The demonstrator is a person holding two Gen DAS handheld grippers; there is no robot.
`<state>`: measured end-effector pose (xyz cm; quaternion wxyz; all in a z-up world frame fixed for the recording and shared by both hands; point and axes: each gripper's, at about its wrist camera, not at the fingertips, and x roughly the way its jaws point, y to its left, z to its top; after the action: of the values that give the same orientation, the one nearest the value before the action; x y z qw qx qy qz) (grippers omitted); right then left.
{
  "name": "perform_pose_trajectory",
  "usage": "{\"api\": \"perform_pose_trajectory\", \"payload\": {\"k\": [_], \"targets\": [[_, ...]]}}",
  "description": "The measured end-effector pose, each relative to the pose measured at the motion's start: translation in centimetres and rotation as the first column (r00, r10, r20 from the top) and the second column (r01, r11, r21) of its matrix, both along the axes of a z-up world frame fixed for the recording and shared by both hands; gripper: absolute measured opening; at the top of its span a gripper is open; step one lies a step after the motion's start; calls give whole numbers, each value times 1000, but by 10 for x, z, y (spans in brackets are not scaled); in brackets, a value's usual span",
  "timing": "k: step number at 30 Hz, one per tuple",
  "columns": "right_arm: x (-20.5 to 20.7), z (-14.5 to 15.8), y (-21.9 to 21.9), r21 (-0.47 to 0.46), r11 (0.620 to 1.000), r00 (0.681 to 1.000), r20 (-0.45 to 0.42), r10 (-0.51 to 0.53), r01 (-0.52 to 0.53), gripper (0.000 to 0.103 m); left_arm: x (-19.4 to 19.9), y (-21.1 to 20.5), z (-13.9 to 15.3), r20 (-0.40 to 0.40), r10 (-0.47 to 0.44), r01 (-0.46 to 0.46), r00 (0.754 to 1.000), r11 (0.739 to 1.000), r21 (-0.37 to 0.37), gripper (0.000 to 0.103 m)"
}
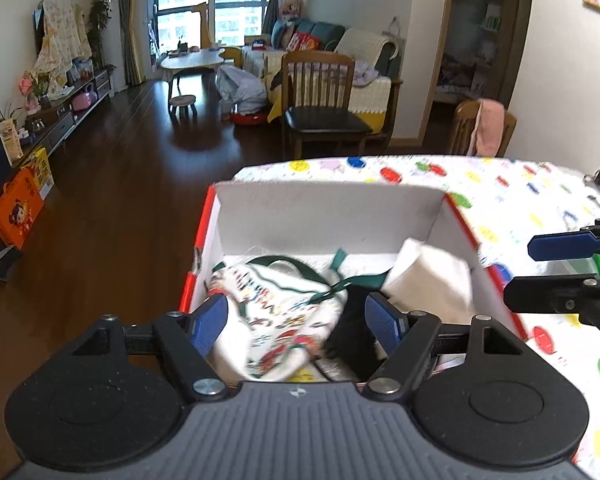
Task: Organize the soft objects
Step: 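Open both grippers to drop the bag and tissue into the box, then move both tools from the box toward the green sponge and pink bath puff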
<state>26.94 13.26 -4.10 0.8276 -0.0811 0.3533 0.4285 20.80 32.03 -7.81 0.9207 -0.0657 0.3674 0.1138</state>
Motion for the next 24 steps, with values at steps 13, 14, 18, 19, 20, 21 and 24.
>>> {"api": "perform_pose_trajectory", "payload": {"k": [13,14,18,19,20,21,24], "targets": [[-25,41,-63,103,994,996,71,-52,45,98,-15,-49,41,94,-72,78,993,995,-60,82],[-25,42,-71,108,993,995,73,-64,56,99,-14,-54,43,100,-79,87,992,994,-70,84],[-24,45,-103,120,988,991,82,-109,98,100,-11,-82,50,113,-110,120,987,990,-80,86],[-23,45,-112,121,987,989,83,-118,108,100,-9,-90,52,119,-119,129,986,988,-80,86],[-22,45,-122,122,986,988,83,-127,117,100,-8,-98,53,123,-128,138,984,987,-80,86],[-20,45,-132,122,984,987,85,-139,128,100,-6,-108,54,126,-134,145,983,986,-81,86],[-16,45,-163,114,980,979,99,-177,166,100,1,-136,55,138,-161,176,977,979,-106,86]]}}
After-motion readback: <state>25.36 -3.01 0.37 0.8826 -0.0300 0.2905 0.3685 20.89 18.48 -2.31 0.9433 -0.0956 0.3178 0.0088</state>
